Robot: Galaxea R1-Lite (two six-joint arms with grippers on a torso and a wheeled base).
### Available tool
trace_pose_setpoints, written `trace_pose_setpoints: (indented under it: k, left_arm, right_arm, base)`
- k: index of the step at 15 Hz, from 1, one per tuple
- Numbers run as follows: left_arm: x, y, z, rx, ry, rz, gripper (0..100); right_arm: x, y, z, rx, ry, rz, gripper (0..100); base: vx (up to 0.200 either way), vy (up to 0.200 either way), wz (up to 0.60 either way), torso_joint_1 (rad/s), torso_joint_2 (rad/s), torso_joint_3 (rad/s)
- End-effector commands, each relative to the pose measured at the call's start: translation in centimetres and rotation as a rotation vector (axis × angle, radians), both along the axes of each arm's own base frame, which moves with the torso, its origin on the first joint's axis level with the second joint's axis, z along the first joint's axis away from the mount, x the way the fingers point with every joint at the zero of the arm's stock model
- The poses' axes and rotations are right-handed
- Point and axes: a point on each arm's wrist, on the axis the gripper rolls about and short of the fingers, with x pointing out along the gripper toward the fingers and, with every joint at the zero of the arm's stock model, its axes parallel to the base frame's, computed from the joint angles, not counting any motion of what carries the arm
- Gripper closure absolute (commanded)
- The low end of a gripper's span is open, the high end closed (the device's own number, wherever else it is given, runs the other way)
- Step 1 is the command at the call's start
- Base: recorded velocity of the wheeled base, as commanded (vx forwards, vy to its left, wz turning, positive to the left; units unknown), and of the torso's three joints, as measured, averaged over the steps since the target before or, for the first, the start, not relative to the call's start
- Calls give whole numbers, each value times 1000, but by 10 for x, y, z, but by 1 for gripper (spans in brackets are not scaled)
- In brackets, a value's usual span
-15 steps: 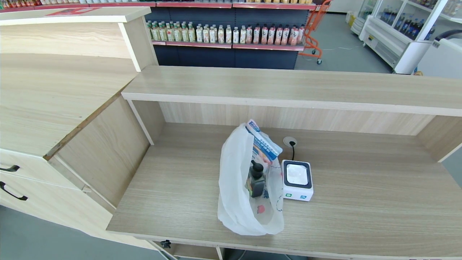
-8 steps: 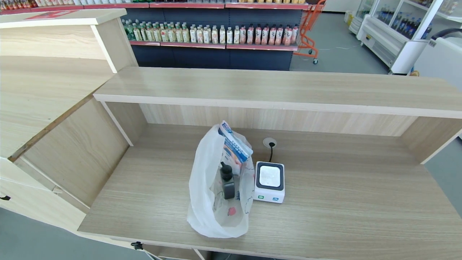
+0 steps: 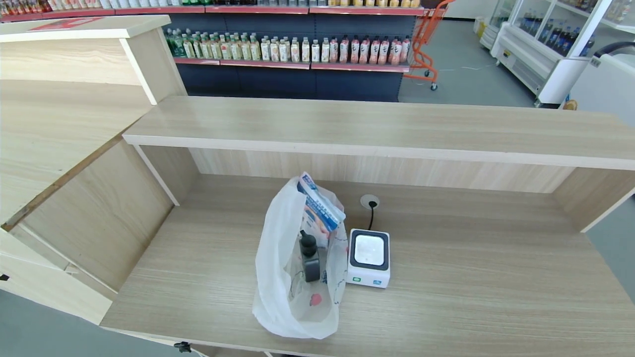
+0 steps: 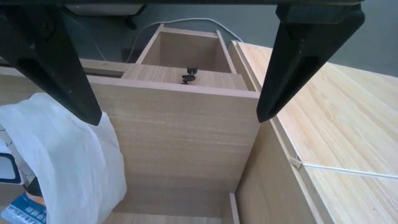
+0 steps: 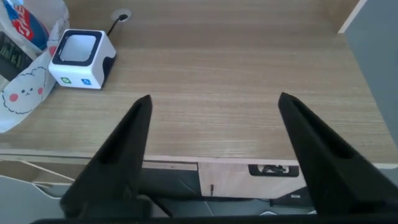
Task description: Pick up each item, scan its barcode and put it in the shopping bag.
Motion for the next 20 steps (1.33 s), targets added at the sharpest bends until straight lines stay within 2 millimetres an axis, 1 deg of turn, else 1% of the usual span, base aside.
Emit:
trace_pose_setpoints:
  k: [1, 20]
  left_arm:
    - [0, 0, 0, -7, -1, 3, 0]
    - [0, 0, 0, -5, -2, 3, 0]
  right_arm:
    - [0, 0, 0, 3, 2, 0, 100]
    - [0, 0, 0, 23, 3, -2, 100]
  base:
    - [0, 0, 0, 0, 0, 0]
    - [0, 0, 0, 0, 0, 0]
